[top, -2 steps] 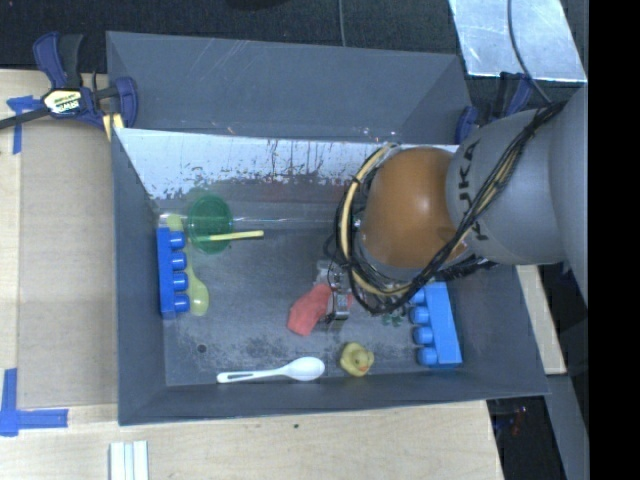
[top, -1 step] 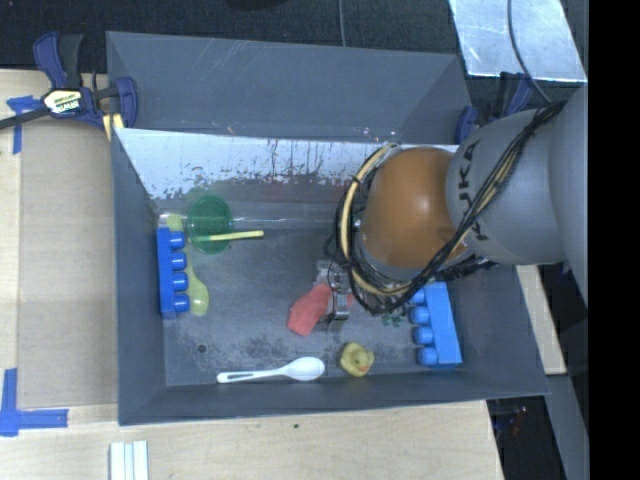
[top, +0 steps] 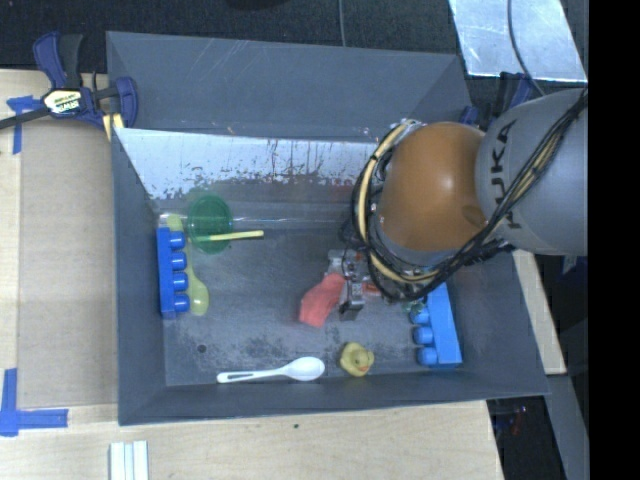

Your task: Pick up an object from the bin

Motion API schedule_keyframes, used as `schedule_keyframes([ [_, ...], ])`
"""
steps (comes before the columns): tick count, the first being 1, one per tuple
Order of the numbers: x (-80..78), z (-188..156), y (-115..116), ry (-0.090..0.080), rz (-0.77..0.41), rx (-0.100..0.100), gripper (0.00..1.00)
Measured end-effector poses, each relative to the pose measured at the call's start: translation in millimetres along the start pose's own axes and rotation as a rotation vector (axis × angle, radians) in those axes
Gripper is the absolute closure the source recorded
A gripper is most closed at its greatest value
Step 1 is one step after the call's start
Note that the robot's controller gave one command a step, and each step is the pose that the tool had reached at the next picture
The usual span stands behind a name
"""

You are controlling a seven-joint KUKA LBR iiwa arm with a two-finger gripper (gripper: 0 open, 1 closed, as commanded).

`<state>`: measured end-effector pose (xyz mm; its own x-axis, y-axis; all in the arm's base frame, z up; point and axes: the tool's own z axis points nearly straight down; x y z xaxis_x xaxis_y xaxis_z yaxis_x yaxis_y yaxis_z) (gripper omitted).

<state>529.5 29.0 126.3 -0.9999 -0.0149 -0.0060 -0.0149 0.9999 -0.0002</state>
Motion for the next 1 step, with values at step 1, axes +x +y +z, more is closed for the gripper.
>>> schedule_keyframes([
  [1,-0.1,-76.4,16.4,0.0,0.003,0.0,1.0],
])
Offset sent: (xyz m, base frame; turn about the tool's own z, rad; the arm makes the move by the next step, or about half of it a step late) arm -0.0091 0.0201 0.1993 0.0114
